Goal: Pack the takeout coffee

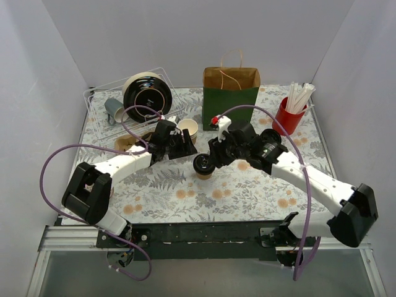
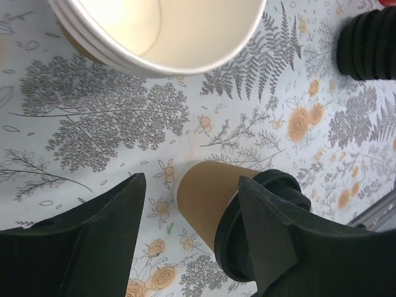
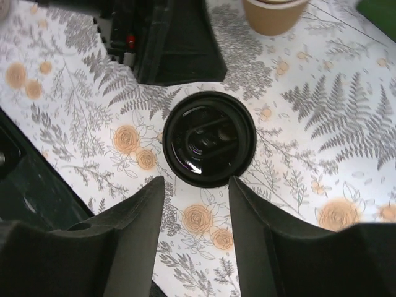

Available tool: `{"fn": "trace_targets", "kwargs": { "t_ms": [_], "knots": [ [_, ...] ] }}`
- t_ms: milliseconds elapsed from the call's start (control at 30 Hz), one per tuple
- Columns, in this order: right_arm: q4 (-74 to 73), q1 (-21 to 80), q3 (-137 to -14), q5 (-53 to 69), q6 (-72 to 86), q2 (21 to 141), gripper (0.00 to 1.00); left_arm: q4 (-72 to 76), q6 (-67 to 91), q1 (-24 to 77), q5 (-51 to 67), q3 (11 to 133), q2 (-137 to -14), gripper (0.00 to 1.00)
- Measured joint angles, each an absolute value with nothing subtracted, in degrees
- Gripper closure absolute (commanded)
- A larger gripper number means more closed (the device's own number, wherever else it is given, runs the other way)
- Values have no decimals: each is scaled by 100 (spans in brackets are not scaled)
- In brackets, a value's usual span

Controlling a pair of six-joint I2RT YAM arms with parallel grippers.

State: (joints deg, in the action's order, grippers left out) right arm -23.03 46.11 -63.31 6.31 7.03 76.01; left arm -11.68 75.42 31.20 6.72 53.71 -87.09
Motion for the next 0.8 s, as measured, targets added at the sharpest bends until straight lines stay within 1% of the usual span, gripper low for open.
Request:
{"fn": "trace_targets", "kwargs": {
  "t_ms": [133, 267, 367, 600, 800],
  "knots": [
    [-2027, 4609, -5518, 200, 1444, 6818, 44, -902, 7522, 3124, 1031, 5159, -8672, 38],
    [-1457, 4591, -4313, 285, 1769, 6195, 51, -801, 7518, 3124, 1221, 4952, -8586, 38],
    [-1251, 4591, -3765, 429, 1861, 5996, 53, -751, 7522, 3124, 1317, 4823, -8547, 38],
    [-683, 4587, -3437, 469, 1984, 6025, 58, -722, 7601, 3177, 1337, 4355, -8158, 38],
    [-596, 4525, -3634, 75, 1931, 6753, 60, -637, 7697, 3308, 1323, 4167, -7736, 37]
  ]
}}
